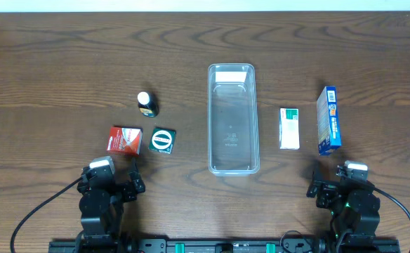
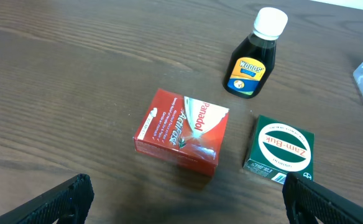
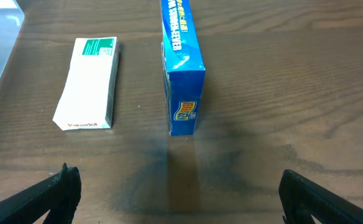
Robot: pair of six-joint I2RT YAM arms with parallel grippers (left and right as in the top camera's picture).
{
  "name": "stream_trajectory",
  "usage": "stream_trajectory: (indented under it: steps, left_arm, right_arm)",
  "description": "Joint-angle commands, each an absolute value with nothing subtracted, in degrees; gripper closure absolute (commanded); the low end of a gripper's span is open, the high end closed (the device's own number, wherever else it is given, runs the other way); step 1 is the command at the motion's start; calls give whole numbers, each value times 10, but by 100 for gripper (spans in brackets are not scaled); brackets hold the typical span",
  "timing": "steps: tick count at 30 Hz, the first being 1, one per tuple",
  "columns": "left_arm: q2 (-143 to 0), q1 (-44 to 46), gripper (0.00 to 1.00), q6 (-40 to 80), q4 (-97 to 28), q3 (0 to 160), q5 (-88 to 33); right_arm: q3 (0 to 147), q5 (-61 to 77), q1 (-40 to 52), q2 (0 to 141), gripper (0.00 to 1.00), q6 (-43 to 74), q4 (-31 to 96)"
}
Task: Pack container
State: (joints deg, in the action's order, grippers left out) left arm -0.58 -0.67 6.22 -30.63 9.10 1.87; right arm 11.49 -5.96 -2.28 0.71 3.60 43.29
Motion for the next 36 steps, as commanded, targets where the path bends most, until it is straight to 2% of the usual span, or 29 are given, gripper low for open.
stream_trajectory:
  steps: [1, 20, 24, 27, 36]
  left_arm:
    - [-2, -10, 2, 67, -307, 83, 20]
    - [-2, -10, 2, 67, -307, 83, 20]
    - [-2, -10, 2, 67, -307, 83, 20]
    - [-2, -10, 2, 67, -307, 83, 20]
    - [-2, -10, 2, 67, -307, 83, 20]
  right_arm:
    - [111, -58, -18, 3, 1, 29, 427]
    - [111, -57, -18, 3, 1, 34, 426]
    - [111, -55, -18, 3, 1, 143, 421]
    - [111, -11, -18, 3, 1, 214, 397]
    - [145, 119, -17, 38, 1, 214, 267]
